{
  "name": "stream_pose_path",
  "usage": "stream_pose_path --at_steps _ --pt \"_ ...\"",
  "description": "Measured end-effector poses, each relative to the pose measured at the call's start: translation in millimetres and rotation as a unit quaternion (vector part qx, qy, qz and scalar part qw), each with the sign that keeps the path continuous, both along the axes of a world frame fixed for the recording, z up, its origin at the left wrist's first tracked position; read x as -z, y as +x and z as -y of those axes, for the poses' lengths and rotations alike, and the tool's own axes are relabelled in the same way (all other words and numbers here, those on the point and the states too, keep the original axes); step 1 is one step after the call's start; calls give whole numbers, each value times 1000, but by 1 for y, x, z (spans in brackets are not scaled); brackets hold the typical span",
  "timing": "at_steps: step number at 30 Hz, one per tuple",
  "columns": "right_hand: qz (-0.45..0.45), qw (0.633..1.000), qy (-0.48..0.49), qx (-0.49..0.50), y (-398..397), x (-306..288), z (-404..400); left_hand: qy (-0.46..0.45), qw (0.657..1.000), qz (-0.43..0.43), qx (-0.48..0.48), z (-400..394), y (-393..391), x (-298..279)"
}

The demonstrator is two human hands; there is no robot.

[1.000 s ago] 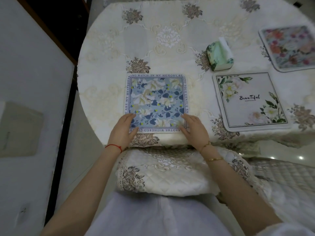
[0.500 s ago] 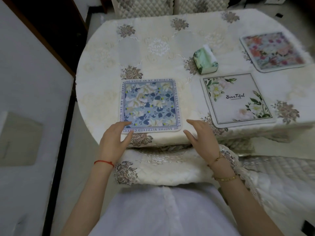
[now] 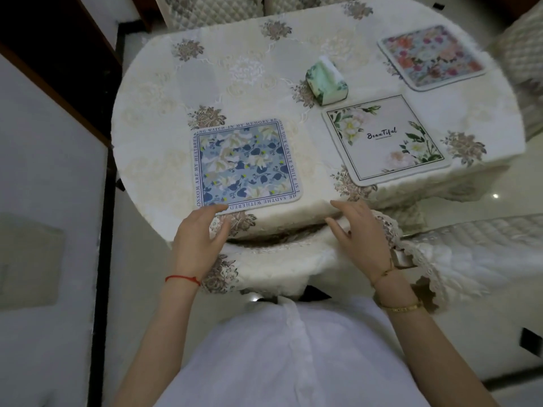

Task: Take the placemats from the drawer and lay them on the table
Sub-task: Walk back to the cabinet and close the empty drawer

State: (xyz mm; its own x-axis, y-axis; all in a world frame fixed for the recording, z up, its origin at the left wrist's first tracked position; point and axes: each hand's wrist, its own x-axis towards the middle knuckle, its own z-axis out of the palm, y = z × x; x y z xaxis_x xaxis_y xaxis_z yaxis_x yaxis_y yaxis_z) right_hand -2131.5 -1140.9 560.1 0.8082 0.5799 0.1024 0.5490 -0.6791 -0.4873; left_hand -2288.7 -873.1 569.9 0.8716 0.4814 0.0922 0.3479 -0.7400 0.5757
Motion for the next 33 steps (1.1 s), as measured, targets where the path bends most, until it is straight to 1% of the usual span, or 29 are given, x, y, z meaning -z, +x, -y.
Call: stream_pose_path --at_steps 5,10,15,18,22,27,30,33 --pt "-17 999 -1 34 -41 -6 21 7 999 1 46 11 -20 -13" --pt "-23 995 4 99 -96 -8 54 -6 993 -15 113 28 -38 -18" --pt "-1 983 25 183 -148 -7 96 -6 978 -13 207 55 -39 -17" --pt "-9 974 26 226 -169 -7 125 5 966 -25 257 78 -28 -17" --pt "3 953 37 301 -188 -6 169 18 944 -31 328 121 0 -21" --pt "-22 924 35 381 -195 -1 228 27 916 -33 399 191 45 -21" --pt "-22 908 35 417 -191 -1 273 41 903 -25 427 245 73 -22" --pt "-16 894 41 446 -184 -6 321 26 896 -18 443 303 95 -26"
